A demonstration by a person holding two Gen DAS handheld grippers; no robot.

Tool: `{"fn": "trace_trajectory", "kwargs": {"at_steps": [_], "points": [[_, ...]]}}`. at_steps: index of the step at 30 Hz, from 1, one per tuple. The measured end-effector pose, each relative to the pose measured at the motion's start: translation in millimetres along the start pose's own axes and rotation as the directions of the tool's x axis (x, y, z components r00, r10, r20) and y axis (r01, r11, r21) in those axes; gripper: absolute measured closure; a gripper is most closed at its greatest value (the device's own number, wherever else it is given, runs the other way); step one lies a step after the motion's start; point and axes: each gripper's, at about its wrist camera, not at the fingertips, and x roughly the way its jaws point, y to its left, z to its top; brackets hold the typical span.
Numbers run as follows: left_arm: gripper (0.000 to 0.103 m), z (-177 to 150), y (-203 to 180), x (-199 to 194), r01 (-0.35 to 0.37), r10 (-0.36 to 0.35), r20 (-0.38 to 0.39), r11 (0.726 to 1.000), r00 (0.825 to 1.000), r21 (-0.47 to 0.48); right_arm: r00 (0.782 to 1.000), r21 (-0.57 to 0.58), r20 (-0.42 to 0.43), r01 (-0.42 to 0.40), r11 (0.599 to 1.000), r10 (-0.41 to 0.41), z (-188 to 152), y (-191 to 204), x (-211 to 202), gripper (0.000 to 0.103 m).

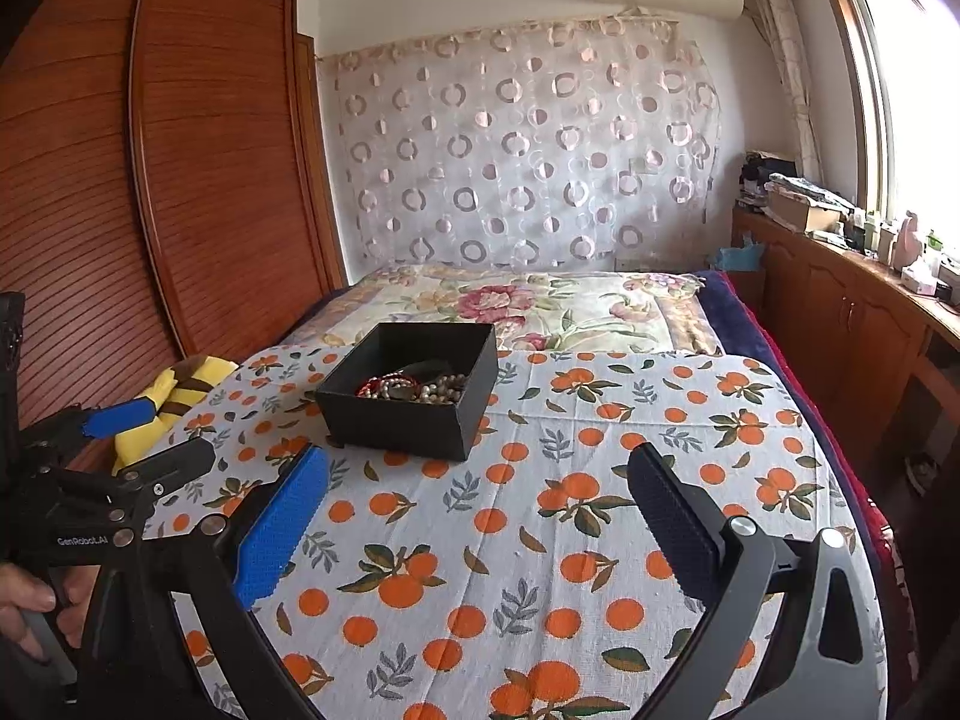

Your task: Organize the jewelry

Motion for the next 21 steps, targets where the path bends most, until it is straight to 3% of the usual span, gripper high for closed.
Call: {"fn": "trace_trajectory", "kwargs": {"at_steps": [21], "points": [[0.008,-1.2,3.6,1.2,-0.01,0.01,0.001,1.0,1.0,-0.006,1.0,0.012,0.0,0.005,1.0,-0.005,-2.1,-3.3,-0.1,0.003]]}}
